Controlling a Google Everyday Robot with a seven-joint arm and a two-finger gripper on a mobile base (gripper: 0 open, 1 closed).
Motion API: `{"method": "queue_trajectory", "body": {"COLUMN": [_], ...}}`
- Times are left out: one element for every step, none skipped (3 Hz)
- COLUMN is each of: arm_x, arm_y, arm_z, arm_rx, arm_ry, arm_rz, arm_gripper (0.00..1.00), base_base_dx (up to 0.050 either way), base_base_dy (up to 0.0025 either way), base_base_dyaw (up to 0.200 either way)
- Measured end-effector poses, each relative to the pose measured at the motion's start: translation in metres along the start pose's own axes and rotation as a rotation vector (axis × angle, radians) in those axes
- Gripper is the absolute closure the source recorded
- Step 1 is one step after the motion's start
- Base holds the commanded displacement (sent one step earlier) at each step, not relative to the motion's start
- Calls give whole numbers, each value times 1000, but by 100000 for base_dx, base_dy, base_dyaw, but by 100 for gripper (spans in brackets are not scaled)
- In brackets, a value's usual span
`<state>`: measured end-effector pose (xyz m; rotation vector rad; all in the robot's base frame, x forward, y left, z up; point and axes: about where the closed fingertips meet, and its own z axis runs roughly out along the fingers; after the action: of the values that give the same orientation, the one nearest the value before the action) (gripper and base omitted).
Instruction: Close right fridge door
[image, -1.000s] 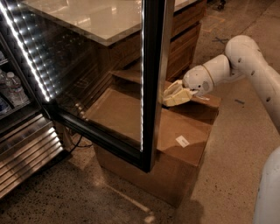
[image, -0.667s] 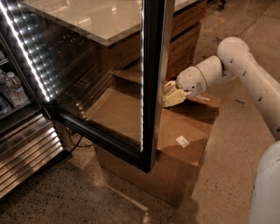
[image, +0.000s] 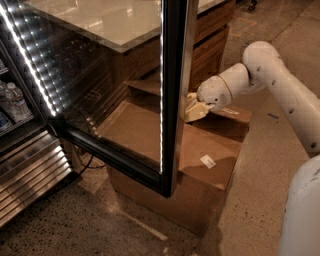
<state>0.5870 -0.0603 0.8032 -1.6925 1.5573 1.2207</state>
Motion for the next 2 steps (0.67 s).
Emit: {"method": "queue_trajectory", "body": {"arm_x": [-4, -40], "arm_y": [-1, -1], "arm_z": [12, 95], "arm_rx": [-28, -183], "arm_ry": [26, 186], "arm_rz": [-10, -85], "arm_gripper": [100, 100], "base_base_dx": [0, -2877], "base_base_dy": [0, -244], "base_base_dyaw": [0, 16456]}}
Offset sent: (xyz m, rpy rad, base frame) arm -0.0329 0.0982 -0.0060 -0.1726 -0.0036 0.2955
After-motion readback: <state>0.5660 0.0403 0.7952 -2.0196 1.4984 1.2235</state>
